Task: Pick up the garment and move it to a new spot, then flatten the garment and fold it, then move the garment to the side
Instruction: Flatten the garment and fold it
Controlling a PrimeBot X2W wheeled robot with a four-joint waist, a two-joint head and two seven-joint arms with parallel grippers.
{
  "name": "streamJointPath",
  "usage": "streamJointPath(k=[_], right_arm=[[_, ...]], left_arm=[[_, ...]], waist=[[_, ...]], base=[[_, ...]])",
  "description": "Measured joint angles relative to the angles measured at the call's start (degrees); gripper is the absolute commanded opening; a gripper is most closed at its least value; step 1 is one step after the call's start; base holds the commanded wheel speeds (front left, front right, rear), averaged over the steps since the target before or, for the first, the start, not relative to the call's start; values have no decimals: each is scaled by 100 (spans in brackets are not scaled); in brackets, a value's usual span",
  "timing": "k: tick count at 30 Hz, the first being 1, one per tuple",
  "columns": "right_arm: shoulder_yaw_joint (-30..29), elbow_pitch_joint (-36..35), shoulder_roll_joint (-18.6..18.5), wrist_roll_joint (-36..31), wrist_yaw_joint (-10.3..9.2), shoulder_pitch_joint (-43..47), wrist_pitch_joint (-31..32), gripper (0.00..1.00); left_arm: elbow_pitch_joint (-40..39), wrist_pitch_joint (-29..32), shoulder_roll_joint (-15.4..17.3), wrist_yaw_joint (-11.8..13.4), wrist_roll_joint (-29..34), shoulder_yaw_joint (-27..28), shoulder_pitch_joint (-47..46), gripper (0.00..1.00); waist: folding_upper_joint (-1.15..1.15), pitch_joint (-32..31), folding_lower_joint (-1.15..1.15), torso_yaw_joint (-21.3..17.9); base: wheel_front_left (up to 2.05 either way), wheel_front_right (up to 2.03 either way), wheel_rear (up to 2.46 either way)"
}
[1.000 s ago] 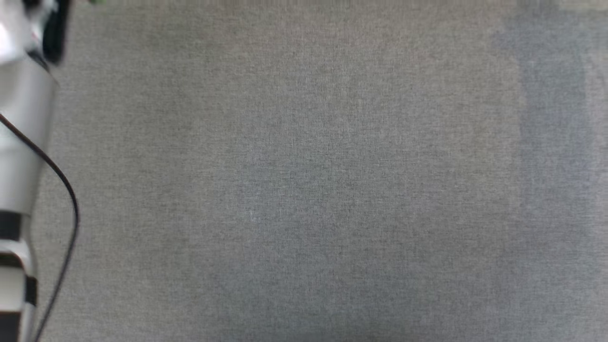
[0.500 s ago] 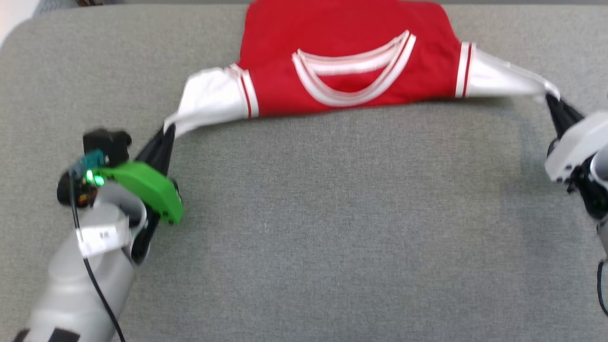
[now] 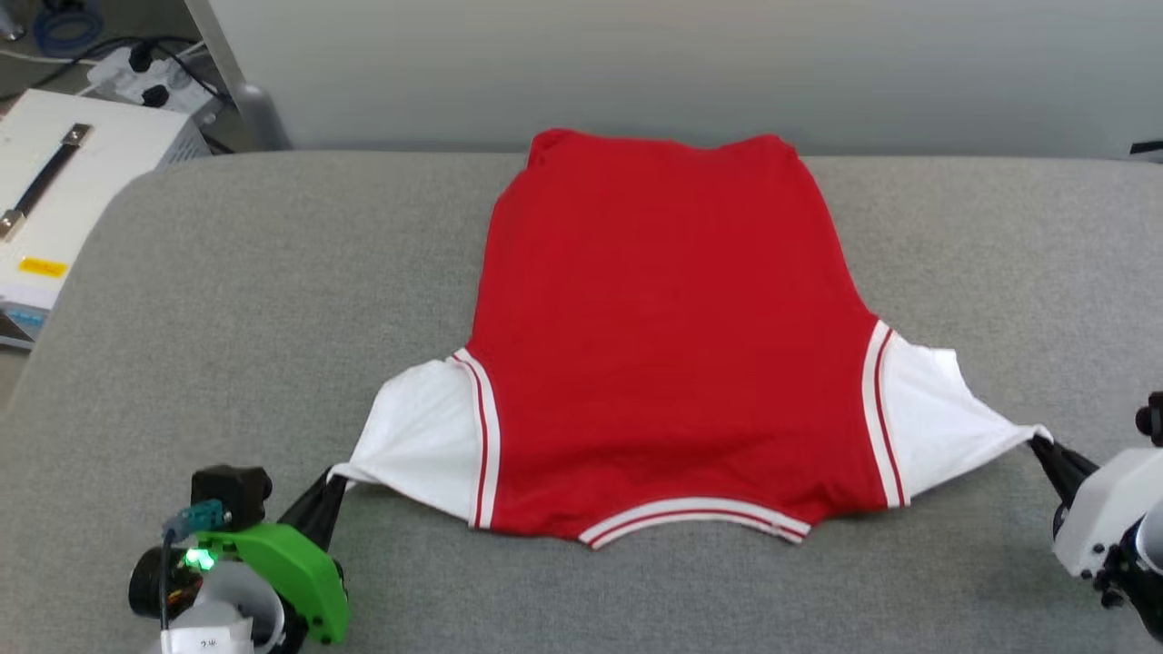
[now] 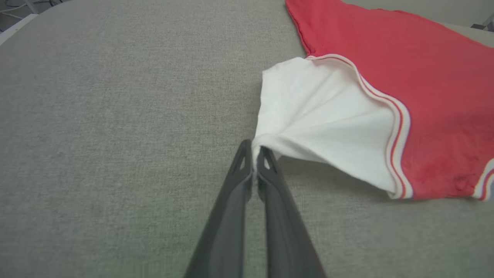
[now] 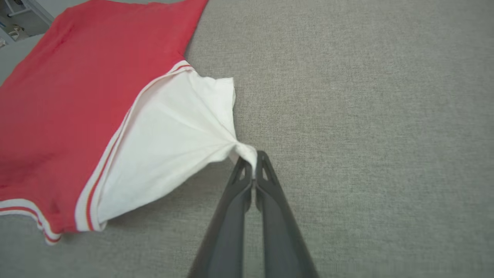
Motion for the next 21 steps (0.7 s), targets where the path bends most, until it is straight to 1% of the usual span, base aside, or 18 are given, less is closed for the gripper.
streamJointPath(k=[4, 7, 12, 16, 21], right_arm=[[-69, -255, -144, 296, 0, 529, 371, 0], [-157, -445, -270, 450, 0, 911, 779, 0], [-426, -773, -415, 603, 1, 1547, 1458, 0], [-700, -989, -434, 534, 1, 1962, 1926, 0], [-1112, -1350, -347, 278, 1, 2142, 2339, 0]], left_arm=[[-257, 203, 163, 32, -90, -23, 433, 0], [-535, 455, 309, 38, -205, -34, 758, 0], [-1189, 942, 591, 170, -431, -66, 1293, 0], [-1785, 1391, 754, 319, -548, -158, 1666, 0], [-2592, 1814, 883, 545, -576, -230, 1805, 0]], waist=[[0, -265, 0, 6], [0, -428, 0, 6], [0, -586, 0, 3], [0, -571, 0, 10], [0, -452, 0, 33]], base=[[0, 0, 0], [0, 0, 0], [0, 0, 0], [0, 0, 0], [0, 0, 0]])
